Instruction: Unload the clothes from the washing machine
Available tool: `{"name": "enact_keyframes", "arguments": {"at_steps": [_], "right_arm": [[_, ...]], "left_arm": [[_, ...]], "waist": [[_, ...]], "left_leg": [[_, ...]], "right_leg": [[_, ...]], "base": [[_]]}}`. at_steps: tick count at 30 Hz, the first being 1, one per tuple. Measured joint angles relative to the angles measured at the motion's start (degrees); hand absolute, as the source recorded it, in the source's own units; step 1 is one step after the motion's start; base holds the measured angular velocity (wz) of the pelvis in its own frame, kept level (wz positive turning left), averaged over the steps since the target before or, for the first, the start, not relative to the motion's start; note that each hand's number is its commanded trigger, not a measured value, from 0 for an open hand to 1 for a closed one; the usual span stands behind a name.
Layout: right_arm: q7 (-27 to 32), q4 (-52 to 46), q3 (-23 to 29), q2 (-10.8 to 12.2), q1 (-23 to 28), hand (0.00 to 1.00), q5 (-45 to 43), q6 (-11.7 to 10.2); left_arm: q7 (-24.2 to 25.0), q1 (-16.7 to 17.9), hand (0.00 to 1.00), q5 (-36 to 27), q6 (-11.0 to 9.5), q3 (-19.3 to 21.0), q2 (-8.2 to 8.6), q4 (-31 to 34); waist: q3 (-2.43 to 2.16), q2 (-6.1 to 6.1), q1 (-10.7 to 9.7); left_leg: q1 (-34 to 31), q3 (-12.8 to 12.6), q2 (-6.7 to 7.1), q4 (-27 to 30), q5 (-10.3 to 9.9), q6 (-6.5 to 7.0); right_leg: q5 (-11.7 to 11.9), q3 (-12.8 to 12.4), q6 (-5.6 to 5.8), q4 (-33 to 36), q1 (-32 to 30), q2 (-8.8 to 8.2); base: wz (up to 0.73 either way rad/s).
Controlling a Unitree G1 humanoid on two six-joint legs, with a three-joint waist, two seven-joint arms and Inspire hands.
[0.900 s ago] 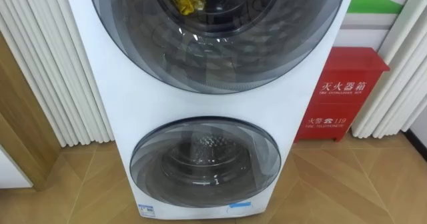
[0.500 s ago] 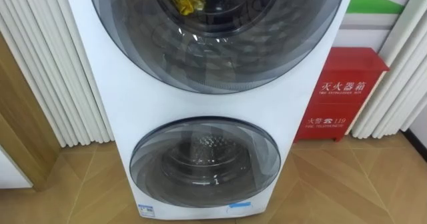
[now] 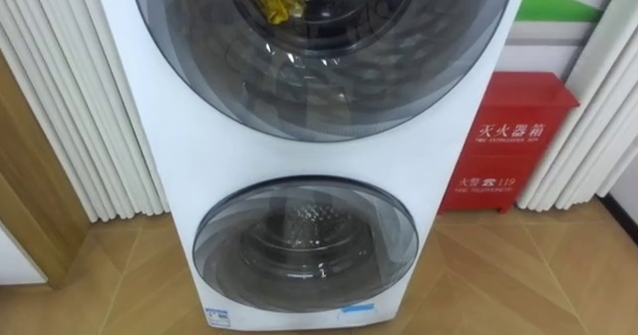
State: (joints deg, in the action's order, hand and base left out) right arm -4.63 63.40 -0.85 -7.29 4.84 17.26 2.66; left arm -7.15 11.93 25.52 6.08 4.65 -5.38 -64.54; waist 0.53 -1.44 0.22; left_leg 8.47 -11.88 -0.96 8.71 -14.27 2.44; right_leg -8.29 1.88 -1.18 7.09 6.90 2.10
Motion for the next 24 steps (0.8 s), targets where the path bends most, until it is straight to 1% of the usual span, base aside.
{"name": "enact_keyframes", "arguments": {"at_steps": [1,2,3,4,5,6,7,8,9,11,12,13,14,15,17,18,20,24], "right_arm": [[0.3,-2.1,0.6,-0.1,-0.2,0.0,0.1,-0.2],[0.9,-5.3,2.3,-0.3,-1.5,0.0,0.1,-0.2],[1.6,-8.3,3.4,-0.6,-3.3,0.0,0.8,-0.3],[2.4,-11.3,3.6,-1.7,-5.2,0.0,1.5,-0.2],[2.7,-13.7,4.2,-2.3,-5.9,0.0,1.6,-0.1],[3.7,-19.3,5.2,-3.5,-7.0,0.0,1.7,-0.2],[4.3,-21.6,5.5,-4.1,-7.9,0.0,1.9,-0.3],[5.5,-26.9,6.3,-4.9,-9.4,0.0,2.7,-0.4],[6.5,-31.2,6.7,-5.3,-10.4,0.0,3.5,-1.5],[7.2,-35.7,6.6,-5.4,-11.6,0.0,5.0,-2.3],[7.5,-37.8,6.6,-5.5,-12.5,0.0,5.5,-2.3],[7.7,-38.6,6.6,-5.5,-13.1,0.0,5.5,-2.3],[8.2,-39.3,6.6,-5.6,-14.8,0.0,5.6,-2.3],[9.0,-39.3,6.6,-6.0,-16.9,0.0,5.7,-2.2],[10.3,-39.3,6.6,-6.9,-18.9,0.0,6.0,-2.1],[11.2,-39.3,6.6,-7.5,-19.9,0.0,6.3,-2.0],[12.1,-39.4,6.6,-8.1,-21.9,0.0,7.4,-1.2],[12.2,-39.5,6.6,-9.7,-27.0,0.0,7.4,-1.2]], "left_arm": [[0.0,0.1,0.0,0.0,-0.2,0.2,-0.08,0.0],[0.0,-0.1,0.0,0.0,-0.4,0.9,-0.26,0.0],[0.0,-0.5,0.0,0.0,-0.4,1.5,-0.53,-0.1],[-0.1,-0.9,0.0,-0.1,-0.4,1.5,-0.84,-0.2],[-0.1,-1.0,0.0,-0.1,-0.4,1.5,-0.93,0.0],[-0.2,-1.1,0.0,-0.1,-0.4,1.5,-1.01,0.4],[-0.2,-1.1,0.0,-0.1,-0.4,1.3,-1.09,0.4],[-0.2,-1.4,0.0,-0.1,-0.4,1.3,-1.37,0.4],[-0.3,-1.6,0.0,-0.1,-0.3,1.2,-1.93,0.4],[-0.3,-1.7,0.0,-0.1,-0.3,1.0,-2.9,0.5],[-0.3,-1.7,0.0,-0.1,-0.2,1.0,-3.34,0.5],[-0.3,-1.6,0.0,0.0,-0.1,0.9,-3.39,0.5],[-0.3,-2.0,0.0,0.0,0.0,0.9,-3.34,0.6],[-0.3,-2.2,0.0,0.0,0.2,0.7,-3.27,0.7],[-0.3,-2.1,0.0,0.0,0.4,0.7,-3.38,1.2],[-0.3,-2.0,0.0,-0.1,0.7,0.7,-3.63,1.8],[-0.1,-2.0,0.0,0.0,1.2,0.7,-3.97,2.1],[-0.1,-1.4,0.0,0.0,1.5,0.8,-4.08,3.3]], "waist": [[0.03,-0.03,0.0],[0.25,-0.5,0.1],[0.2,-0.73,0.1],[0.13,-1.12,0.0],[0.12,-1.25,0.0],[0.1,-1.19,0.2],[0.07,-1.2,0.1],[0.01,-1.27,0.1],[-0.13,-1.46,0.2],[-0.38,-1.7,0.4],[-0.52,-1.97,0.9],[-0.69,-2.22,1.0],[-0.72,-2.21,1.1],[-0.65,-2.11,1.2],[-0.59,-2.01,1.3],[-0.59,-2.02,1.4],[-0.6,-2.05,1.6],[-0.65,-2.13,1.9]], "left_leg": [[0.0,0.1,0.05,0.0,0.0,0.01],[0.2,0.1,0.12,0.1,0.0,0.01],[0.1,0.1,0.15,0.2,0.0,0.01],[0.0,0.1,0.22,0.3,0.0,0.02],[-0.1,0.2,0.27,0.5,0.0,0.03],[-0.3,0.4,0.38,0.7,0.0,0.06],[-0.3,0.4,0.44,0.7,0.0,0.06],[-0.4,0.5,0.48,0.7,0.1,0.11],[-0.4,0.9,0.46,0.8,0.1,0.12],[-0.4,1.3,0.28,0.8,0.1,0.11],[-0.4,1.3,0.19,0.8,0.1,0.09],[-0.5,1.3,0.18,0.8,0.1,0.09],[-0.9,1.3,0.21,0.9,0.1,0.1],[-1.1,1.4,0.3,0.9,0.1,0.11],[-1.5,1.9,0.46,0.9,0.2,0.2],[-1.8,2.5,0.53,0.9,0.2,0.28],[-2.0,2.7,0.47,0.9,0.3,0.32],[-1.8,3.0,0.28,0.9,0.3,0.31]], "right_leg": [[0.0,-0.1,0.0,0.0,0.0,-0.01],[0.0,-0.2,0.0,-0.1,0.0,-0.01],[0.0,-0.1,-0.01,-0.1,0.0,0.0],[0.0,-0.2,-0.02,-0.2,-0.1,-0.02],[0.0,-0.1,-0.03,-0.2,-0.2,-0.05],[0.0,-0.1,-0.04,-0.2,-0.3,-0.01],[0.0,-0.1,-0.04,-0.2,-0.4,-0.01],[0.0,-0.1,-0.04,-0.2,-0.5,0.01],[0.0,0.0,-0.05,-0.2,-0.5,0.0],[0.0,0.2,-0.05,-0.1,-0.3,-0.01],[0.0,0.2,-0.05,0.0,-0.5,0.03],[0.0,0.2,-0.05,0.0,-0.6,0.04],[0.0,0.2,-0.05,0.0,-0.9,0.0],[0.0,0.2,-0.06,0.0,-1.1,-0.05],[0.0,0.4,-0.06,0.1,-1.1,-0.14],[0.0,1.1,-0.06,0.1,-1.2,-0.27],[0.0,1.4,-0.05,0.3,-1.5,-0.29],[0.0,1.4,-0.05,0.6,-1.8,-0.09]], "base": [[-0.17],[-0.15],[-0.13],[-0.04],[0.0],[0.0],[0.0],[0.0],[0.0],[0.05],[0.0],[-0.04],[-0.03],[0.0],[0.09],[0.17],[0.07],[0.0]]}}
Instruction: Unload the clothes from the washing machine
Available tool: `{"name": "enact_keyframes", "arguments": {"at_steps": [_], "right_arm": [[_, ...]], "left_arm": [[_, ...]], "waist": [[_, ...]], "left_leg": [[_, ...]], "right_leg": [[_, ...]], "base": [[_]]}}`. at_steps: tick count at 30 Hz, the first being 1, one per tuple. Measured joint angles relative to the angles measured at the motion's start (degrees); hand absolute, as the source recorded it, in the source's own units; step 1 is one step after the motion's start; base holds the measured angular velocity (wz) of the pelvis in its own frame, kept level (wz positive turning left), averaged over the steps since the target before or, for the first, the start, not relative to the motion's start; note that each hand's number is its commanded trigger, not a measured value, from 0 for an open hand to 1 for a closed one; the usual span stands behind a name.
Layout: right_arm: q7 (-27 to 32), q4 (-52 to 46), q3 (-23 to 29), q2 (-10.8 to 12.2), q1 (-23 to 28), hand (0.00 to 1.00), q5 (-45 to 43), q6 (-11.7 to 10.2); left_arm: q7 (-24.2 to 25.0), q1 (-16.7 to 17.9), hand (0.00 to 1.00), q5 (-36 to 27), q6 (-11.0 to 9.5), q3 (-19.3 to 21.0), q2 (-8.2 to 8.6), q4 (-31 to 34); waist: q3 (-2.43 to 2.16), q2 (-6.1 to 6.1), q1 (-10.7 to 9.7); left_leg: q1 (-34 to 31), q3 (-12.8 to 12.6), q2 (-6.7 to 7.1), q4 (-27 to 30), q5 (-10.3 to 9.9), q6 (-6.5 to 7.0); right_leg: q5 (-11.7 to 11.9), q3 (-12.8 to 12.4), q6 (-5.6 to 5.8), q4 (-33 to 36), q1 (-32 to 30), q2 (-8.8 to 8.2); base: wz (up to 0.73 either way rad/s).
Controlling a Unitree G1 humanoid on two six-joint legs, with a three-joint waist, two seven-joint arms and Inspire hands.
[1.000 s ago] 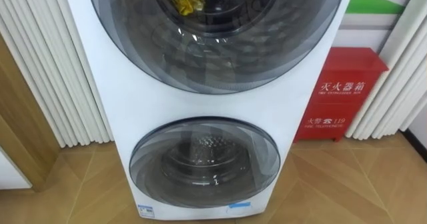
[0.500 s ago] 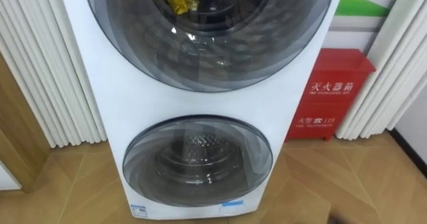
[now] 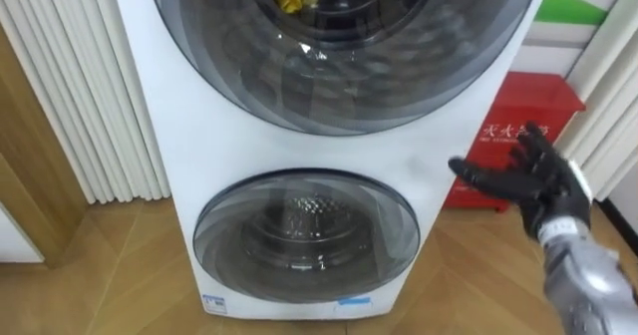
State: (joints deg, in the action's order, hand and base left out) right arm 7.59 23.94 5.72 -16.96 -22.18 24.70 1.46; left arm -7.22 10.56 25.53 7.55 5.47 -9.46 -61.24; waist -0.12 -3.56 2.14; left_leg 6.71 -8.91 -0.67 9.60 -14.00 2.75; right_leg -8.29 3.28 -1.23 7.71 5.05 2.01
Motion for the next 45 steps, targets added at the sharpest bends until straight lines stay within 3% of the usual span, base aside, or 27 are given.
{"name": "enact_keyframes", "arguments": {"at_steps": [6,11,15,24,30,35,41,45], "right_arm": [[0.5,-0.3,-2.0,-1.7,-6.6,0.0,0.7,0.0],[1.4,-0.7,-4.4,-1.7,-8.8,0.0,2.6,0.5],[1.7,-0.6,-4.8,-2.2,-9.1,0.0,4.5,1.1],[2.3,-0.6,-6.2,-2.8,-10.3,0.0,4.9,2.4],[2.4,-0.6,-7.0,-2.9,-12.4,0.0,1.7,4.5],[3.6,-1.2,-8.7,-2.8,-13.1,0.0,1.2,5.0],[5.7,-7.6,-11.1,-2.8,-12.1,0.0,-0.7,8.0],[5.7,-15.6,-13.0,-2.0,-8.2,0.0,-2.5,8.4]], "left_arm": [[-0.1,-0.1,0.0,0.0,0.9,-0.2,-0.26,-0.5],[0.0,-0.2,0.0,0.0,1.7,-2.5,-0.44,0.2],[-0.1,-0.3,0.0,0.0,2.5,-3.5,-0.75,0.7],[-0.1,-1.1,0.0,1.7,3.7,-3.5,-0.61,0.8],[0.4,-1.0,0.0,1.7,4.2,-3.6,-0.47,1.1],[0.6,-1.3,0.0,1.7,4.5,-4.6,-0.71,1.1],[0.2,-1.2,0.0,1.6,4.8,-4.6,-0.86,2.2],[0.1,-1.0,0.0,1.2,4.6,-5.3,-1.19,2.9]], "waist": [[-0.01,-0.65,0.9],[-0.2,-1.45,1.5],[0.03,-2.18,1.5],[0.04,-2.21,2.9],[0.0,-2.32,3.1],[0.0,-2.24,3.1],[-0.14,-1.93,3.1],[-0.17,-1.3,3.1]], "left_leg": [[0.0,0.2,-0.05,-0.2,0.0,0.0],[-0.1,0.8,-0.04,-0.2,0.0,0.0],[-0.1,1.4,0.07,-0.2,0.0,0.0],[-0.2,1.4,0.02,-0.2,0.0,-0.01],[-1.4,1.2,0.08,-0.1,0.0,-0.01],[-1.6,1.3,0.04,0.0,0.0,-0.06],[-2.0,1.3,-0.27,0.0,0.2,-0.36],[-1.1,1.4,-0.73,-0.2,0.2,-0.4]], "right_leg": [[0.0,0.2,0.0,0.0,0.0,0.08],[0.0,2.0,0.0,0.1,0.0,-0.02],[0.0,2.1,0.0,0.0,0.0,-0.06],[0.0,2.1,0.0,0.0,-0.4,0.08],[0.1,2.4,-0.14,0.2,-1.9,0.04],[0.2,2.6,-0.3,0.1,-2.2,0.04],[0.4,3.1,-0.62,0.1,-3.2,0.31],[0.7,3.3,-1.16,0.1,-2.9,0.96]], "base": [[-0.05],[0.02],[-0.03],[-0.08],[-0.07],[-0.04],[-0.13],[-0.36]]}}
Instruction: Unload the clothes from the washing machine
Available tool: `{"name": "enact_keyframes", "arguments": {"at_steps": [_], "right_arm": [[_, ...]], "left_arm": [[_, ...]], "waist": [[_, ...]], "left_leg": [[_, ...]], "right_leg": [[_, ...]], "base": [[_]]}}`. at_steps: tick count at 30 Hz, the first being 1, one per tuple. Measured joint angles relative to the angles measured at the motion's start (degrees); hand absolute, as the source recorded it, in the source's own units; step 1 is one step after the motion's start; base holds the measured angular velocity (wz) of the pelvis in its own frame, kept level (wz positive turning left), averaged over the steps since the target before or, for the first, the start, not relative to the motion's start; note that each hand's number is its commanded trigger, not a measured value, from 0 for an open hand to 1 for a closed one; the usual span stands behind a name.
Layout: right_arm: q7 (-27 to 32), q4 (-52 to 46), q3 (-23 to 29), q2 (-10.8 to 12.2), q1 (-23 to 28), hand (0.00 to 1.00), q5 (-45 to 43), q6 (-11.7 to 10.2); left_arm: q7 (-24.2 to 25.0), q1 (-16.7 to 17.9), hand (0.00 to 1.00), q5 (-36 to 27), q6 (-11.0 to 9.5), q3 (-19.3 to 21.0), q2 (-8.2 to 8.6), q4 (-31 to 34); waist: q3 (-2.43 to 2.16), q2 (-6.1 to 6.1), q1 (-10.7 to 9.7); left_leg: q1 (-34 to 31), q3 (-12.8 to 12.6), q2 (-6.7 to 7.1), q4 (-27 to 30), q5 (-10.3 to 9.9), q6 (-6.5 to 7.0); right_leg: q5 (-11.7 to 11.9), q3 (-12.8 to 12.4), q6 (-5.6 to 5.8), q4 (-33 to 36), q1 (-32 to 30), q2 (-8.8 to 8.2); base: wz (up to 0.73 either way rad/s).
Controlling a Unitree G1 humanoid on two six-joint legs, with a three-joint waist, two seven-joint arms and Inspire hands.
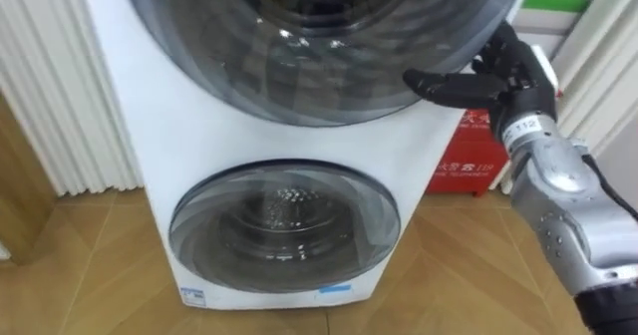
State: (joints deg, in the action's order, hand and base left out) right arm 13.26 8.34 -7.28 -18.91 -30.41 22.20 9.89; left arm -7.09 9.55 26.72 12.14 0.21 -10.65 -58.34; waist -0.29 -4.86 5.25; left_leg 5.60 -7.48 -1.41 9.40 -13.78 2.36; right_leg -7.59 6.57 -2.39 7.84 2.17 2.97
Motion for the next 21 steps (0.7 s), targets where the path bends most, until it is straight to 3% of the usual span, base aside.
{"name": "enact_keyframes", "arguments": {"at_steps": [4,5,6,7,8,11,12,15,21], "right_arm": [[0.0,-7.5,-1.0,2.5,5.0,0.0,-0.1,-0.4],[0.2,-9.8,-0.8,3.0,7.3,0.0,-0.2,-0.7],[0.7,-11.9,-0.2,3.2,9.5,0.0,-0.6,-1.3],[0.8,-12.6,-0.1,3.4,11.1,0.0,-0.8,-1.7],[0.7,-13.5,-0.2,3.7,11.8,0.0,-1.0,-1.7],[-0.5,-18.8,-0.6,3.9,16.3,0.0,-0.6,-1.7],[-0.9,-20.4,-0.7,3.8,17.3,0.0,-0.6,-1.7],[-1.4,-21.6,-1.1,3.8,17.7,0.0,-0.2,-2.0],[-3.9,-23.0,-0.6,3.6,19.0,0.0,-0.2,-2.5]], "left_arm": [[0.0,-0.3,0.0,0.0,-1.0,-1.8,-0.2,-0.2],[0.0,-0.7,0.0,-0.2,-1.6,-2.5,-0.22,-0.4],[0.0,-1.7,0.0,-0.1,-1.7,-3.6,-0.3,-0.5],[0.0,-1.8,0.0,-0.2,-1.7,-4.7,-0.41,-0.8],[0.0,-1.6,0.0,-0.2,-1.7,-5.2,-0.4,-0.9],[0.0,-1.3,0.0,-0.3,-1.9,-6.1,-0.28,-1.4],[0.0,-1.2,0.0,-0.3,-2.2,-6.1,-0.3,-1.4],[0.0,-1.1,0.0,-0.3,-3.0,-6.1,-0.31,-1.4],[0.0,0.3,0.0,-0.2,-3.8,-6.1,-0.09,-1.2]], "waist": [[0.15,0.54,-0.7],[0.09,0.34,-1.3],[0.13,0.31,-2.0],[-0.17,0.04,-1.0],[-0.15,0.18,-0.8],[0.22,0.77,-0.8],[0.16,0.89,-1.0],[0.19,1.29,-1.7],[0.15,1.33,-1.8]], "left_leg": [[-0.3,0.4,0.05,2.0,-0.2,-0.41],[-2.0,0.0,0.06,2.3,-0.6,-2.13],[-4.8,-1.3,-0.51,0.0,1.3,-1.25],[-4.0,-3.8,-0.62,0.5,2.5,-1.17],[-3.2,-3.8,-0.6,0.2,2.5,-1.15],[-1.9,2.4,-0.27,-0.1,2.5,-1.15],[-1.9,3.0,-0.06,-0.1,2.5,-1.17],[-1.9,1.9,-0.08,-0.4,2.5,-1.16],[-1.0,2.2,0.02,-0.5,2.5,-1.16]], "right_leg": [[0.2,-0.8,-0.27,-0.2,0.7,-0.31],[0.2,-2.6,-0.29,-0.1,1.2,-0.92],[0.1,-3.7,-0.21,0.0,1.1,-1.23],[0.0,-4.2,-0.01,0.3,1.2,-1.47],[-0.1,-3.8,0.14,0.3,1.4,-1.43],[-0.1,1.1,0.24,1.9,1.7,-1.53],[-0.1,2.0,0.24,1.7,2.0,-1.72],[-0.2,2.4,0.32,1.7,1.9,-1.77],[-0.3,3.3,0.62,1.9,2.0,-1.8]], "base": [[-0.17],[0.43],[0.18],[-0.09],[-0.45],[-0.17],[-0.09],[0.0],[-0.1]]}}
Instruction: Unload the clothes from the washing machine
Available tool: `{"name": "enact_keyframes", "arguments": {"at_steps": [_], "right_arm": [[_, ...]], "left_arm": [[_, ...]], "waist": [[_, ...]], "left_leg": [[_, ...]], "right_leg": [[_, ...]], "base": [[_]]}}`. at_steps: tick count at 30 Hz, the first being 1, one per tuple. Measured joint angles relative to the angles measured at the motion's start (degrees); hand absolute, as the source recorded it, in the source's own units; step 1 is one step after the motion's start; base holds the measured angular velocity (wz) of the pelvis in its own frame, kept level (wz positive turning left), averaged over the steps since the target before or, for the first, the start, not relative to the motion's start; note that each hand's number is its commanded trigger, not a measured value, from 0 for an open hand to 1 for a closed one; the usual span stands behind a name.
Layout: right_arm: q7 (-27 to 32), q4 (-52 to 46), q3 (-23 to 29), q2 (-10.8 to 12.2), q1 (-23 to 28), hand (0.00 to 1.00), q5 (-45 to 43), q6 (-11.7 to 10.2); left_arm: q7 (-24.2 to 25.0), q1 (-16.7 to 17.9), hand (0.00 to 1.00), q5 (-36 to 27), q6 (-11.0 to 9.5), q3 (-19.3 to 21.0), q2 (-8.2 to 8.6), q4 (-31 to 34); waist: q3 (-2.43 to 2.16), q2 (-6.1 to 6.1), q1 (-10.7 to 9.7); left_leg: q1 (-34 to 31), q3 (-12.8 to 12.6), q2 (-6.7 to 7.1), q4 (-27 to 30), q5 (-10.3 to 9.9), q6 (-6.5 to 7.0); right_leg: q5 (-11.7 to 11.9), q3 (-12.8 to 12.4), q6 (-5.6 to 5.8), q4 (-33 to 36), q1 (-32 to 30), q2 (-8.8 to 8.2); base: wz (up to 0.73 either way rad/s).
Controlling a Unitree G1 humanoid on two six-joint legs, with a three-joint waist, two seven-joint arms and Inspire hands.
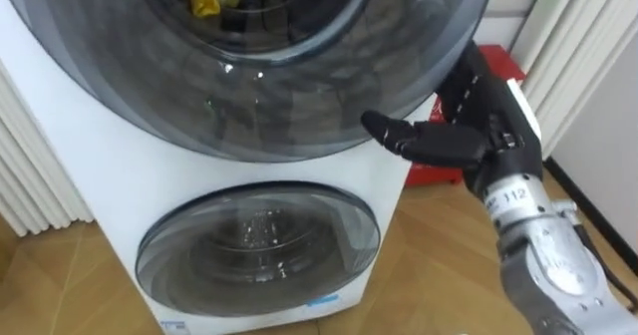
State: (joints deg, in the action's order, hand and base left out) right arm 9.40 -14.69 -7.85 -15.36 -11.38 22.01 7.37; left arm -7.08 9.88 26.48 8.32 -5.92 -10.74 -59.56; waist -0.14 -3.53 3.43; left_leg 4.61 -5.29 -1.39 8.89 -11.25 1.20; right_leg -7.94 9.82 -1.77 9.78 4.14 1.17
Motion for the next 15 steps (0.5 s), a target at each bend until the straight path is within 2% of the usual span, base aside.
{"name": "enact_keyframes", "arguments": {"at_steps": [2,3,4,5,6,7,8,9,11,15], "right_arm": [[-1.0,-0.6,-0.1,-0.1,1.1,0.0,-1.4,-0.5],[-1.2,-1.1,0.2,-0.1,1.8,0.0,-1.9,-0.6],[-1.5,-1.1,0.5,0.0,2.1,0.0,-1.9,-0.6],[-2.5,-1.3,0.5,0.0,3.2,0.0,-1.8,-0.6],[-4.3,-1.9,0.0,0.0,3.3,0.0,-1.8,-0.6],[-5.2,-2.2,-0.5,-0.3,3.4,0.0,-1.7,-0.7],[-6.1,-3.4,-1.5,-0.8,4.6,0.0,-1.6,-0.8],[-6.4,-4.2,-1.5,-0.8,5.9,0.0,-1.3,-0.9],[-6.5,-4.4,-1.0,-0.7,6.1,0.0,-0.2,-0.9],[-9.1,-5.5,0.2,-0.7,7.0,0.0,1.0,-0.9]], "left_arm": [[0.0,0.7,0.0,0.0,0.0,0.0,0.0,0.0],[0.0,0.8,0.0,0.0,0.0,0.0,0.0,0.0],[0.0,0.8,0.0,0.0,0.0,0.0,-0.03,0.0],[0.0,1.2,0.0,-0.1,-0.2,0.1,-0.65,-0.1],[0.0,1.8,0.0,0.1,-0.1,0.7,-1.39,-0.1],[0.0,2.0,0.0,0.1,-0.1,1.1,-1.28,-0.4],[0.0,2.6,0.0,0.1,0.0,1.2,-0.96,-0.5],[0.0,2.3,0.0,-0.1,-0.1,0.8,-0.87,-0.3],[0.0,1.7,0.0,-0.1,-0.2,0.3,-0.95,0.0],[0.0,1.5,0.0,-1.3,-0.7,0.1,-0.88,-0.2]], "waist": [[-0.08,0.13,-0.1],[0.02,0.39,-0.3],[0.22,0.75,-0.4],[-0.12,0.83,-0.7],[-0.84,-0.48,-0.2],[-0.68,-0.17,-0.2],[-0.8,-0.03,-2.4],[-0.71,0.23,-3.4],[-0.56,0.53,-3.2],[-0.24,0.69,-3.2]], "left_leg": [[0.2,0.8,-0.14,-0.2,0.0,0.0],[1.0,1.9,-0.41,-0.3,0.1,0.04],[1.7,3.6,-0.85,-0.4,0.1,0.06],[2.1,7.6,-1.24,-0.4,0.1,0.03],[2.0,8.5,-0.68,-0.2,-0.4,-0.76],[2.1,8.7,-1.09,-0.3,-1.1,-1.81],[2.3,7.3,-1.9,-0.4,-1.6,-2.71],[2.5,3.0,-2.39,-0.5,-1.4,-3.03],[3.0,-0.3,-3.0,-0.7,-1.3,-3.03],[2.9,-0.1,-2.92,-0.7,-1.3,-3.02]], "right_leg": [[0.0,0.5,0.0,0.4,0.1,0.05],[-0.3,0.7,0.53,2.6,-0.5,0.14],[-0.8,1.1,1.0,4.9,-1.9,0.36],[-2.2,-0.9,1.16,3.3,-3.2,1.25],[2.3,-3.2,0.0,-4.4,-3.4,1.06],[2.4,-2.0,-1.9,-3.5,-3.5,1.13],[2.5,0.0,-2.03,-2.7,-2.8,1.39],[2.5,0.2,-2.01,-2.5,-2.2,1.46],[2.5,-0.3,-1.98,-2.3,-1.9,1.99],[2.5,0.1,-1.99,-2.3,-2.1,2.14]], "base": [[0.0],[0.06],[-0.04],[-0.37],[-0.41],[-0.03],[0.54],[0.64],[0.21],[-0.03]]}}
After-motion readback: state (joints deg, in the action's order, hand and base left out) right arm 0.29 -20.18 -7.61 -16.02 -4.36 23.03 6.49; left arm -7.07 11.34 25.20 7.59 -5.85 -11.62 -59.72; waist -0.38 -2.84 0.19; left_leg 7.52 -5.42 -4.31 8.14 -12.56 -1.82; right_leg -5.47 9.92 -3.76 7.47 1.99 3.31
